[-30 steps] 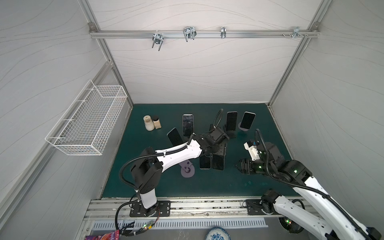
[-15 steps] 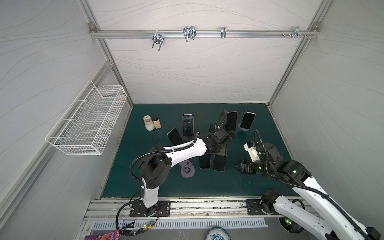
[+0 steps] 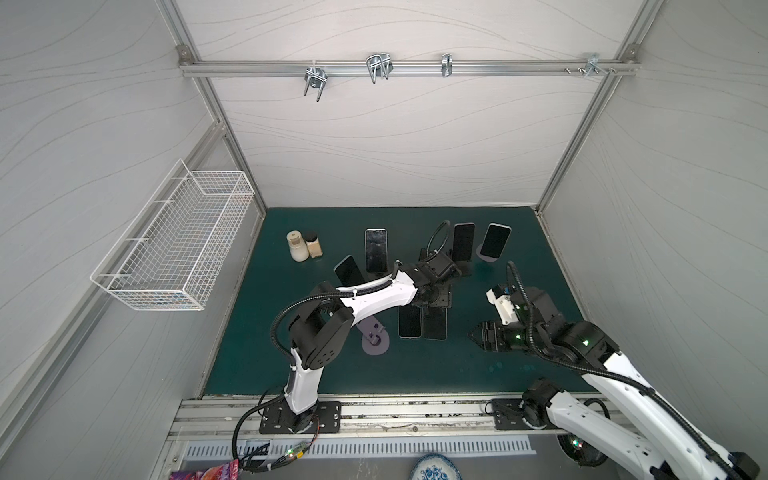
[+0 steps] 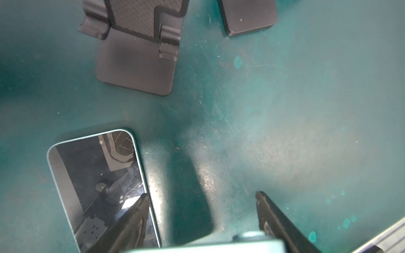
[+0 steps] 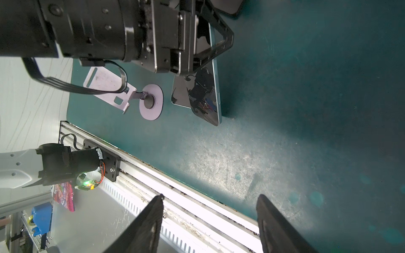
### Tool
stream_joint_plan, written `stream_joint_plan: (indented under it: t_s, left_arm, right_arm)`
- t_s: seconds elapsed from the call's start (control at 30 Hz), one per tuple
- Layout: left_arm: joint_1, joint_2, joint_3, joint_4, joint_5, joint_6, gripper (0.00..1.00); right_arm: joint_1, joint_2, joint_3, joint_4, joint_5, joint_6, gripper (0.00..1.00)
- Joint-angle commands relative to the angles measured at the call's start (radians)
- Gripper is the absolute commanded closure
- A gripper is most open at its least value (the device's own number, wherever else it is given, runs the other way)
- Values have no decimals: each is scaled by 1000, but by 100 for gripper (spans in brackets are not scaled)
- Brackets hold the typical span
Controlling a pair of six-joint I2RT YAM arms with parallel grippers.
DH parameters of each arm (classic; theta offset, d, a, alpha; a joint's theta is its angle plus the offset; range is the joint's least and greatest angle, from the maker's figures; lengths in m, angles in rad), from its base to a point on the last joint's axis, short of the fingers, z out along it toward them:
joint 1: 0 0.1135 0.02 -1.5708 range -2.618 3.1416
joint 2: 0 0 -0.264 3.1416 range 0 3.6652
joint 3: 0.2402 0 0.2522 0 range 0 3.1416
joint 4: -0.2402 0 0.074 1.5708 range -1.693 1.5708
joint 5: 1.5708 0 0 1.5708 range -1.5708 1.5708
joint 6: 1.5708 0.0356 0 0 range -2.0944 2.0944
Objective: Remove the phone from the phone stand
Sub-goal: 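Lower the teal phone flat onto the table beside the other phone, then open the left gripper to release the teal phone on the table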
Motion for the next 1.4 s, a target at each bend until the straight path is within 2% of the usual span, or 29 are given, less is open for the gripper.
stream_joint_plan:
  t_s: [0.0,0.3,1.37]
  left_arm:
    - [5,19,62,-8,7,-14,63]
    - [21,64,95,-16,73,-5,62]
    - [30,114,87,-21,64,6,60]
  right_arm:
    - [-3,-2,-3,-22,-11,18,32]
    - [-2,-1,-21,-13,-17,26,32]
    - [-2,7,-76,12,-42,62,33]
